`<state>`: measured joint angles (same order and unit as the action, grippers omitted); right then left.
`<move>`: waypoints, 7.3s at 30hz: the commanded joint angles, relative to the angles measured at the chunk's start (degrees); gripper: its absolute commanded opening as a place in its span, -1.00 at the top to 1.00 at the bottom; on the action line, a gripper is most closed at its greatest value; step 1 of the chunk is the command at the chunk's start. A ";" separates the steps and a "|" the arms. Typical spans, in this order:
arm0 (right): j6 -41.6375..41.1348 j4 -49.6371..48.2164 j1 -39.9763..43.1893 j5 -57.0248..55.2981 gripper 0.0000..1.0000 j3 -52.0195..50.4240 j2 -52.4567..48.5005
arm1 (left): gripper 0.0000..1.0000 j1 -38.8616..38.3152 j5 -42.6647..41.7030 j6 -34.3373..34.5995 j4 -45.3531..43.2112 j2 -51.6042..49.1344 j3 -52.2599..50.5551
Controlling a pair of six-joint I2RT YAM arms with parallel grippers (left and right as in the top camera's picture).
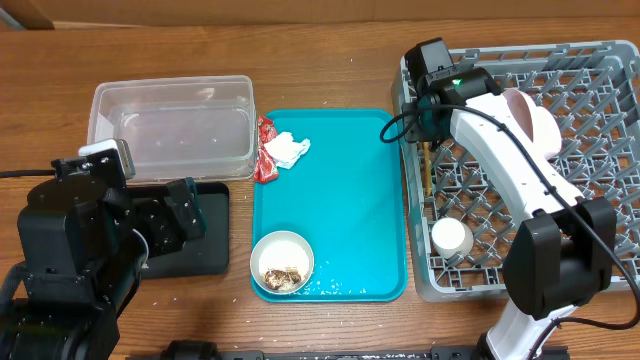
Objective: Sort waste into correct bins and load items into the dishwasher
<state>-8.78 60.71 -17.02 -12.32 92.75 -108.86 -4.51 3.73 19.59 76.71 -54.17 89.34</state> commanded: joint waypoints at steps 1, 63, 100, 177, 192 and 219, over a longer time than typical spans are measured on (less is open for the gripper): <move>-3.04 0.85 -0.63 0.17 -0.04 0.76 6.08 | -1.00 0.00 0.74 1.01 -0.20 -0.13 0.81; -1.68 -53.16 10.01 8.55 -1.00 -88.08 108.69 | -1.00 0.00 0.74 1.01 -0.20 -0.13 0.81; -1.68 -56.50 10.01 7.32 -1.00 -92.30 108.67 | -1.00 0.00 0.74 1.01 -0.20 -0.13 0.81; -1.68 -56.52 10.01 7.32 -0.99 -92.30 108.67 | -0.52 -17.57 11.58 -1.16 -16.37 -54.07 10.88; -1.68 -56.50 10.01 7.32 -1.00 -92.30 108.67 | -0.54 -21.14 23.80 -0.61 -25.03 -70.73 6.32; -1.68 -56.52 10.01 7.32 -1.00 -92.30 108.67 | 0.92 -15.67 10.84 8.13 -12.17 -51.45 10.99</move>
<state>-10.48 4.47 -7.20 -4.73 1.04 -0.84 -24.27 13.06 24.43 64.12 -113.43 97.93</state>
